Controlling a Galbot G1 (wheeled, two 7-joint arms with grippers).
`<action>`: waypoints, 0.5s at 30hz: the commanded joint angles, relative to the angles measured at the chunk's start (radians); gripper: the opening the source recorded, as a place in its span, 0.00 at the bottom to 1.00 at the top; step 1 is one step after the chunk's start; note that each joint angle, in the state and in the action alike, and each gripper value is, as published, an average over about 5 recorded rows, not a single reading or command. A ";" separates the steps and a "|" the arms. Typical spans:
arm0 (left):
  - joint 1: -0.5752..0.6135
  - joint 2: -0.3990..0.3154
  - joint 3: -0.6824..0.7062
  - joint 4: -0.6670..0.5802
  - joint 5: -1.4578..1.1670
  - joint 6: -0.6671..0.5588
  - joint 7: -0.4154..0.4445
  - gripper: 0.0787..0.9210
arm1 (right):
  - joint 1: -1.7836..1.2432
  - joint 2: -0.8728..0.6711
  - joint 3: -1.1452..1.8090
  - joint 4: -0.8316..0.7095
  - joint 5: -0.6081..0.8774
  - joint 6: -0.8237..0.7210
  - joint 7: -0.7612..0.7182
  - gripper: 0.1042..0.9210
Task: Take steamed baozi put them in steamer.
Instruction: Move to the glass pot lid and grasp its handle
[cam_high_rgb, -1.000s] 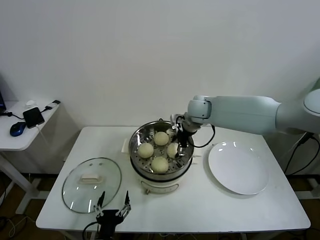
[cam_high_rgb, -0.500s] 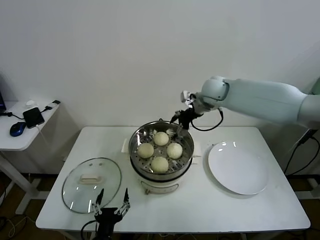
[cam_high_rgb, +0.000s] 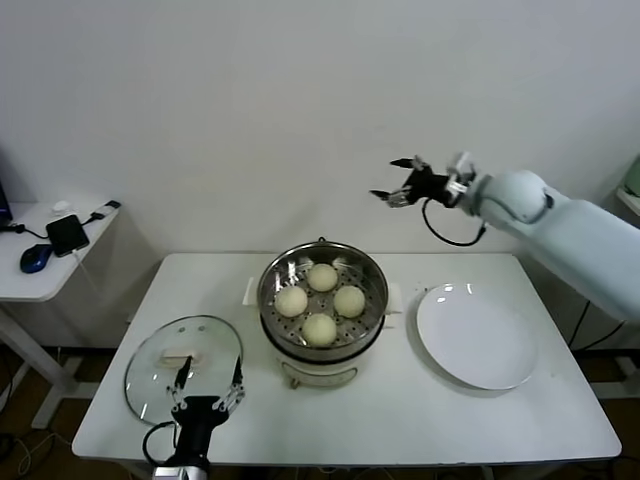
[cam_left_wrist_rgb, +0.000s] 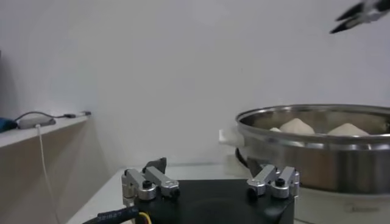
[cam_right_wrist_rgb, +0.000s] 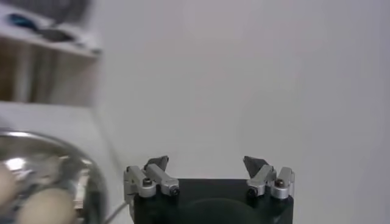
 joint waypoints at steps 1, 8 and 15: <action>-0.030 0.031 -0.020 0.013 0.001 -0.021 0.016 0.88 | -0.965 -0.104 1.001 0.145 -0.157 0.118 0.195 0.88; -0.055 0.045 -0.024 0.060 0.070 -0.064 0.013 0.88 | -1.368 0.133 1.305 0.121 -0.194 0.274 0.143 0.88; -0.078 0.060 -0.032 0.100 0.167 -0.089 -0.094 0.88 | -1.519 0.326 1.300 0.092 -0.200 0.477 0.086 0.88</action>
